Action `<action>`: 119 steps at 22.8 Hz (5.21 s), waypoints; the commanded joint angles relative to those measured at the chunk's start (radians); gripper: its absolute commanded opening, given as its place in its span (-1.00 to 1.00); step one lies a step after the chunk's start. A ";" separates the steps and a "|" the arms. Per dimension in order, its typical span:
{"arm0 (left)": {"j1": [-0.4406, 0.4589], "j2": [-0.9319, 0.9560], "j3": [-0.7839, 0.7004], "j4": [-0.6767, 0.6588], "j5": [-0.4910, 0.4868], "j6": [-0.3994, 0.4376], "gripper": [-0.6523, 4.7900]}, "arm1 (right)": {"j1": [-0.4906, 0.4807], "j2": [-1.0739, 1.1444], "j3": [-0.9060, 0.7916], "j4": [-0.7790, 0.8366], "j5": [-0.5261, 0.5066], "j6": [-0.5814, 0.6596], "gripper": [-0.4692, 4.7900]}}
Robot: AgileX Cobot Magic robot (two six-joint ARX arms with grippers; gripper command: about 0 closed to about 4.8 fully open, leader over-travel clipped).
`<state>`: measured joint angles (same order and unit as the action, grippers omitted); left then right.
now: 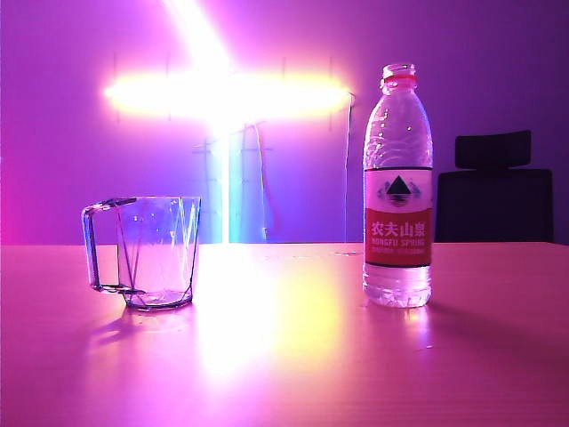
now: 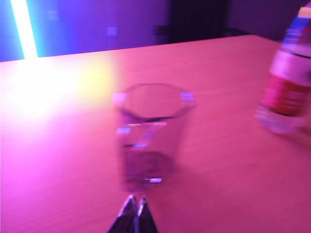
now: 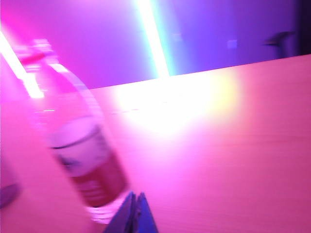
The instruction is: Pick up the mineral water bottle on the table and pour water into the mug until it's half full.
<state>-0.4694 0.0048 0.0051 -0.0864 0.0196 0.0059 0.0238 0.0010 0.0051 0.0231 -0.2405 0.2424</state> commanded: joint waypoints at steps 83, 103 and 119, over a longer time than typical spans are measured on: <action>-0.014 0.011 0.004 0.013 0.003 -0.003 -0.77 | 0.443 1.610 0.685 0.837 0.127 -0.655 0.17; 0.093 0.001 0.004 0.013 0.003 -0.003 -0.77 | 0.624 1.786 1.072 0.426 0.300 -1.296 0.17; 0.090 0.001 0.004 0.013 0.003 -0.003 -0.77 | 0.648 1.817 1.072 0.470 0.539 -1.599 0.17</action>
<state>-0.3782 0.0040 0.0051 -0.0864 0.0193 0.0059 0.6670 1.8282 1.0653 0.4198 0.2886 -1.3323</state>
